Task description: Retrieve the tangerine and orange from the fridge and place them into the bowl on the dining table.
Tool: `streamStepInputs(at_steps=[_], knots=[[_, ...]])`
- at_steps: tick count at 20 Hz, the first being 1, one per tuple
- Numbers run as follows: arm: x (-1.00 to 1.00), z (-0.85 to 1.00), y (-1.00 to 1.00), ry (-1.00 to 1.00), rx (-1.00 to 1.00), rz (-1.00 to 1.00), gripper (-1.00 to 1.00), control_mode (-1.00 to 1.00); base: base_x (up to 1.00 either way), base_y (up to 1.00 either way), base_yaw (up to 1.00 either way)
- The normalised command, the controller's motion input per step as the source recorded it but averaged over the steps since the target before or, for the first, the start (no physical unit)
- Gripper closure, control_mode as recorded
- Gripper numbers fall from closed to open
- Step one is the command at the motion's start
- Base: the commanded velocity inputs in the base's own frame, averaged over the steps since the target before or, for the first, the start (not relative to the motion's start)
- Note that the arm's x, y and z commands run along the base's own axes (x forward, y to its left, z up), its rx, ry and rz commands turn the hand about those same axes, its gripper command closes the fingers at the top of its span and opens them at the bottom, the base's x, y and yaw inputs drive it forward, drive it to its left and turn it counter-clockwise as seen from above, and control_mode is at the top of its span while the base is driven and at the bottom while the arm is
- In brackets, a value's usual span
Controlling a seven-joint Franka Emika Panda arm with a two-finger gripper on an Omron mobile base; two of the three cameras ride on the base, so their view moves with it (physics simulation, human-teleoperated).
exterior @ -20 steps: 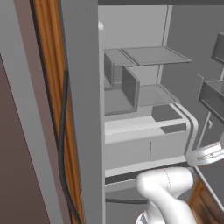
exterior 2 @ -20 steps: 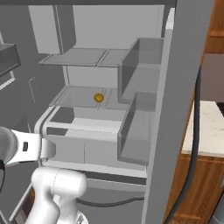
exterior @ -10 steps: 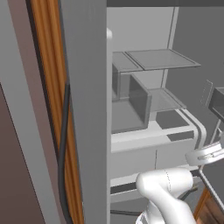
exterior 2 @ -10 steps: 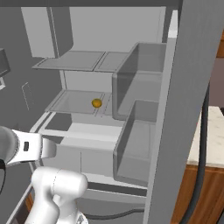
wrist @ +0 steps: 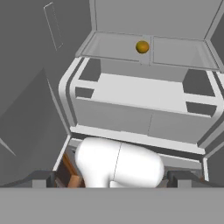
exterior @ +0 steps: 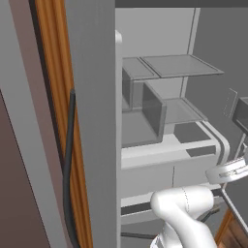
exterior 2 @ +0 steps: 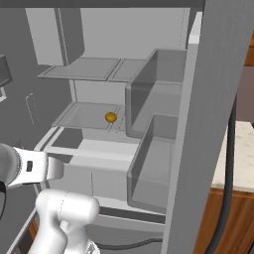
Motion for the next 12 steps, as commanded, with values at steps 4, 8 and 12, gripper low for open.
streamStepInputs(at_steps=[4,8,12], knots=[[0.00,0.00,0.00,0.00,0.00,0.00,-1.00,1.00,0.13,-0.02,0.00],[0.28,-0.02,-0.02,0.01,0.00,0.00,-1.00,-1.00,0.16,-0.04,0.00],[0.72,-0.05,-0.05,0.02,0.00,0.00,-1.00,-1.00,0.00,0.00,0.00]])
